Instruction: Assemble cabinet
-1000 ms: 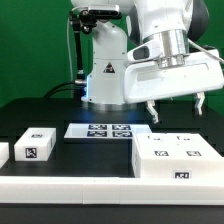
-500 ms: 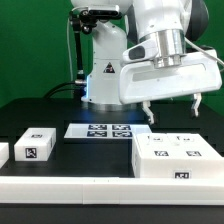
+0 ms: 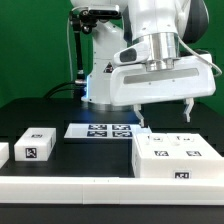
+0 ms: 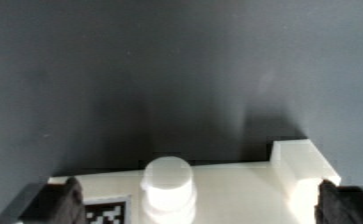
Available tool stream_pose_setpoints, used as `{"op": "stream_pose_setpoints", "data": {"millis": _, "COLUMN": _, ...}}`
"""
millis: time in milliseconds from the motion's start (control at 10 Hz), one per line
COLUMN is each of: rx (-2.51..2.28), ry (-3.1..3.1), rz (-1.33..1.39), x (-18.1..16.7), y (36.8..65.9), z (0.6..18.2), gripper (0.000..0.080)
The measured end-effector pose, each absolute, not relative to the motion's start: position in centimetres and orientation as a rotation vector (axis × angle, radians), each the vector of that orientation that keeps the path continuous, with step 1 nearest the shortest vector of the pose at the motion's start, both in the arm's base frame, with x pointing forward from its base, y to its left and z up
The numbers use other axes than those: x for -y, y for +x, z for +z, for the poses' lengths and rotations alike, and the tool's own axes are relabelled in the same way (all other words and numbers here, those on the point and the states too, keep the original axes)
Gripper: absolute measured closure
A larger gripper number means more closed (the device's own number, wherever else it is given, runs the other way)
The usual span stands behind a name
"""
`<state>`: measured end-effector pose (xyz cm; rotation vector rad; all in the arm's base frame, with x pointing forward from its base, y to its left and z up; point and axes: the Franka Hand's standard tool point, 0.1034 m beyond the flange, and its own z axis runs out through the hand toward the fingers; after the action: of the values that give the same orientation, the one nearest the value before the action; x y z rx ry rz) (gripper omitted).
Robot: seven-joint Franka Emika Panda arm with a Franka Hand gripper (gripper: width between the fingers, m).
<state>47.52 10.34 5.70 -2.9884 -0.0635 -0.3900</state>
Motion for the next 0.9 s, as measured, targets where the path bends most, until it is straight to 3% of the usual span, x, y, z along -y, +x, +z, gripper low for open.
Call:
{"op": "stream_pose_setpoints", "data": {"millis": 400, "rx": 0.08, "ry": -2.999, "rz": -0.504, "x": -9.5, "y": 48.2, "z": 3.2, "gripper": 0.0151}}
{"op": "stream_pose_setpoints", "data": {"millis": 900, "rx": 0.082, "ry": -2.995, "rz": -0.529, "x": -9.6, "y": 48.5, "z": 3.0, "gripper": 0.0151}}
